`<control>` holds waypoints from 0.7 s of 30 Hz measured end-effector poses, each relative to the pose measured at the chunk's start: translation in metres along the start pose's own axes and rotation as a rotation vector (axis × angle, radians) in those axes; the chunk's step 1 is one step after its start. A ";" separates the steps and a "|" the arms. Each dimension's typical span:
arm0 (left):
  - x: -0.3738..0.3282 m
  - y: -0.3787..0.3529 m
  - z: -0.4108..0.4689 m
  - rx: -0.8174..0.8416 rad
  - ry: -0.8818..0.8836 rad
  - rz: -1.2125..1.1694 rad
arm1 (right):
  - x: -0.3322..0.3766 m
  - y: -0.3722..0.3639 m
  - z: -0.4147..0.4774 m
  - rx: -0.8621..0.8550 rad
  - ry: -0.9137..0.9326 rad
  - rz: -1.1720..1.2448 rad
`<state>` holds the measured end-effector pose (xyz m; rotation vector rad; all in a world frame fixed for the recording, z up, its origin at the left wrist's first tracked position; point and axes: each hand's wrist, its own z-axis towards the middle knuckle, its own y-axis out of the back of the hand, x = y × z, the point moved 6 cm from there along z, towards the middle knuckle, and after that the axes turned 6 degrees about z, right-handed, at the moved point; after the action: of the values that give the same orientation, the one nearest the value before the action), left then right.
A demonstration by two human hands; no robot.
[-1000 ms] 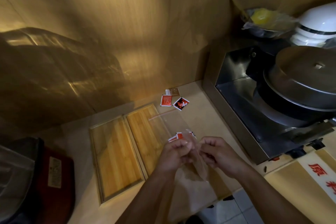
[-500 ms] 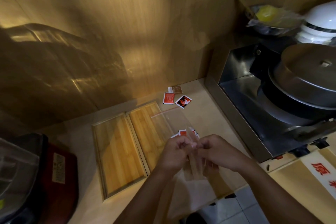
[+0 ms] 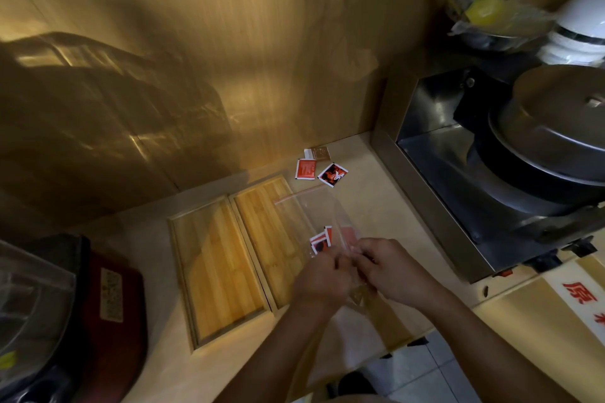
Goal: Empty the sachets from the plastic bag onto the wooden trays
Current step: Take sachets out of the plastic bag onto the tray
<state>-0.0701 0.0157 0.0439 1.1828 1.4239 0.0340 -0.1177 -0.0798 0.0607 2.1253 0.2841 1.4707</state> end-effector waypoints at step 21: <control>0.006 0.024 -0.009 -0.052 0.002 0.514 | -0.007 -0.006 0.000 -0.037 -0.090 -0.295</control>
<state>-0.0610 0.0364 0.0575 1.4766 1.0817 0.4268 -0.1191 -0.0777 0.0520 2.0132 0.5090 1.1996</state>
